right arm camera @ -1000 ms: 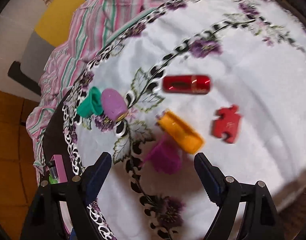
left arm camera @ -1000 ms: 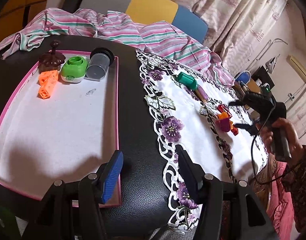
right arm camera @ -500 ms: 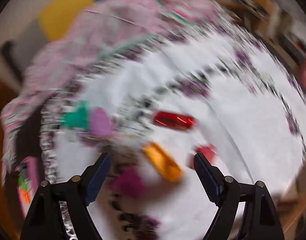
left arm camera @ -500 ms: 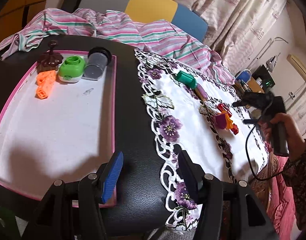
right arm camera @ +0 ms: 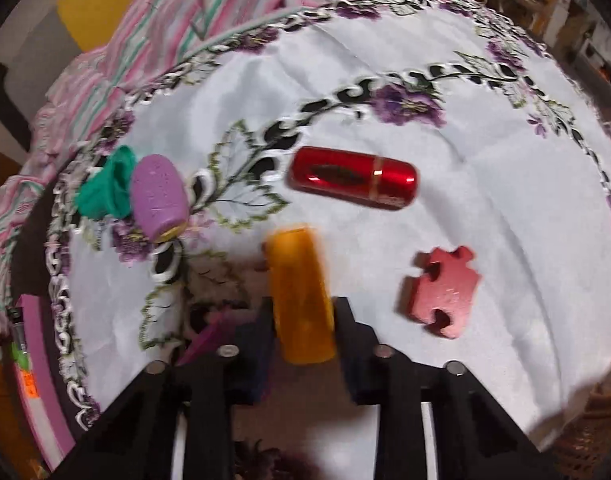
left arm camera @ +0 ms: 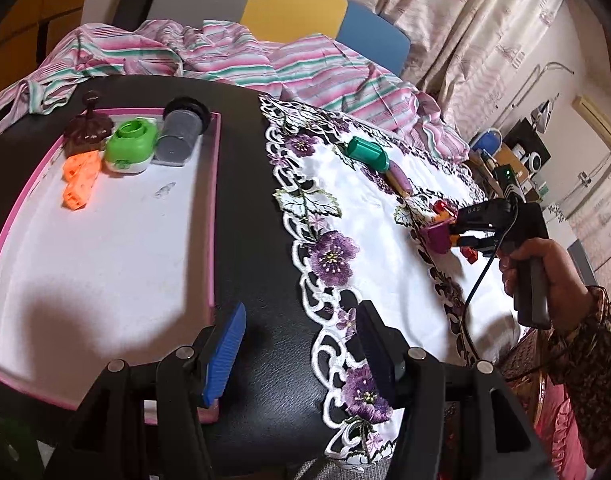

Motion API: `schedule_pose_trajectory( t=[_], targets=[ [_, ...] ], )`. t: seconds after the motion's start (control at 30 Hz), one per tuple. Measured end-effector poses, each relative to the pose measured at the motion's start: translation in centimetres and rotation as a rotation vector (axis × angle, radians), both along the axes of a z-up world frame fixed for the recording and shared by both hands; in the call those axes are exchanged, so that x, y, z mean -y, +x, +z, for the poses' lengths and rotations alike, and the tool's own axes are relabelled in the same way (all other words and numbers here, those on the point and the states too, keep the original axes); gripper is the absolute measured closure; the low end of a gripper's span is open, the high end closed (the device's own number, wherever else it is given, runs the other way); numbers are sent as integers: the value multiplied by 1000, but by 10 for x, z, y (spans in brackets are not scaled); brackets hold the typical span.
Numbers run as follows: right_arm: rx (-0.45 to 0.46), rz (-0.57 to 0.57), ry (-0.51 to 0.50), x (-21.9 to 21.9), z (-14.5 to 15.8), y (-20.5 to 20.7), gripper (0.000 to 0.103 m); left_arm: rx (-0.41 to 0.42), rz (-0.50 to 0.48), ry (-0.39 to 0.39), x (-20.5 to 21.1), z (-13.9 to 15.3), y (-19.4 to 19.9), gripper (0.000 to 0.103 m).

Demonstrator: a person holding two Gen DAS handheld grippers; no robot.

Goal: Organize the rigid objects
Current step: 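Grasp the magenta suction cup with the left tool while right holds the yellow block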

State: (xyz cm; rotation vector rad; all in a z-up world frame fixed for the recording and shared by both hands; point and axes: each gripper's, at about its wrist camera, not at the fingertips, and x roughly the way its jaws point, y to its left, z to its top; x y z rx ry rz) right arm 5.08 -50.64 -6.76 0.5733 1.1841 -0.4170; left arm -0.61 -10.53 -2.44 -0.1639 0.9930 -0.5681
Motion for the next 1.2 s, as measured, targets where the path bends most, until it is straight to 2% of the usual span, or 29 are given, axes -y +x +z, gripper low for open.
schedule_pose_trajectory(
  t=[0.17, 0.23, 0.37, 0.53, 0.67, 0.9, 1.07, 1.1, 1.17, 1.2],
  targets=[
    [128, 86, 47, -22, -2, 2, 76, 28, -52, 17, 28, 9, 8, 45],
    [144, 93, 50, -25, -2, 2, 76, 49, -71, 32, 39, 13, 10, 45],
    [203, 34, 2, -16, 10, -7, 76, 69, -120, 49, 68, 17, 18, 45],
    [262, -136, 45, 10, 12, -23, 76, 81, -213, 84, 117, 13, 34, 45],
    [302, -213, 62, 24, 21, -38, 76, 99, -278, 129, 160, 12, 48, 45],
    [307, -254, 95, 33, 16, -43, 76, 77, -418, 129, 235, 10, 68, 45],
    [309, -298, 100, 41, 15, -49, 76, 54, -488, 158, 267, -1, 78, 45],
    [307, -304, 108, 43, 14, -49, 76, 62, -495, 171, 270, -2, 80, 52],
    [312, -302, 127, 43, 13, -49, 76, 48, -508, 194, 273, -9, 85, 56],
    [311, -294, 125, 41, 13, -48, 76, 27, -513, 193, 272, -13, 88, 66]
  ],
)
